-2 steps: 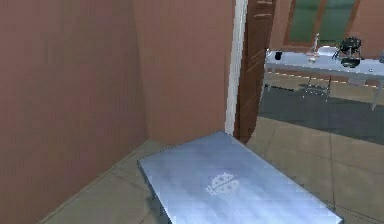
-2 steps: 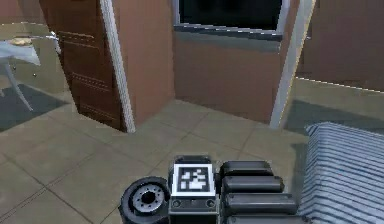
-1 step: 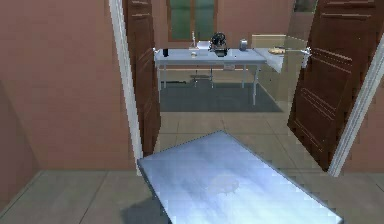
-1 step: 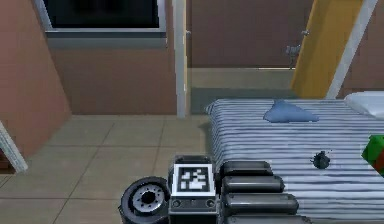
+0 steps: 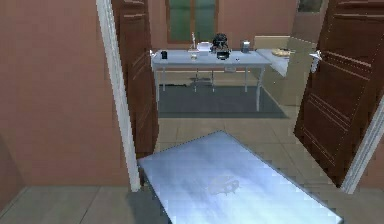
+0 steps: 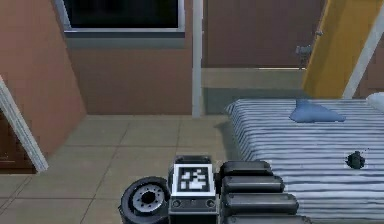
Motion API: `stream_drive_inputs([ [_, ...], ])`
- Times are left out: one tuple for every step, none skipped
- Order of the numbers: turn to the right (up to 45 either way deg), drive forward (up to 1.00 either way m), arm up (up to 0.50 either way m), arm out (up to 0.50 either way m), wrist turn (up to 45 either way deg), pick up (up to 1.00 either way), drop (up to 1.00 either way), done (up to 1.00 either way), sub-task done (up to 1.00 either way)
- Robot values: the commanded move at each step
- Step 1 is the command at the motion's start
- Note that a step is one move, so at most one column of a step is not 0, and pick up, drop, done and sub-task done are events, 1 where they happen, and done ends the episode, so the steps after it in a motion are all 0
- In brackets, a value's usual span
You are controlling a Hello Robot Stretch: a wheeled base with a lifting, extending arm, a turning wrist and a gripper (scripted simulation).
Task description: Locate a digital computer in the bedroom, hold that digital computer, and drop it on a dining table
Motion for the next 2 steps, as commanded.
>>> stream_drive_inputs([
  [6.0, 0.00, 0.00, 0.00, 0.0, 0.00, 0.00, 0.00, 0.00],
  [0.0, 1.00, 0.00, 0.00, 0.0, 0.00, 0.00, 0.00, 0.00],
])
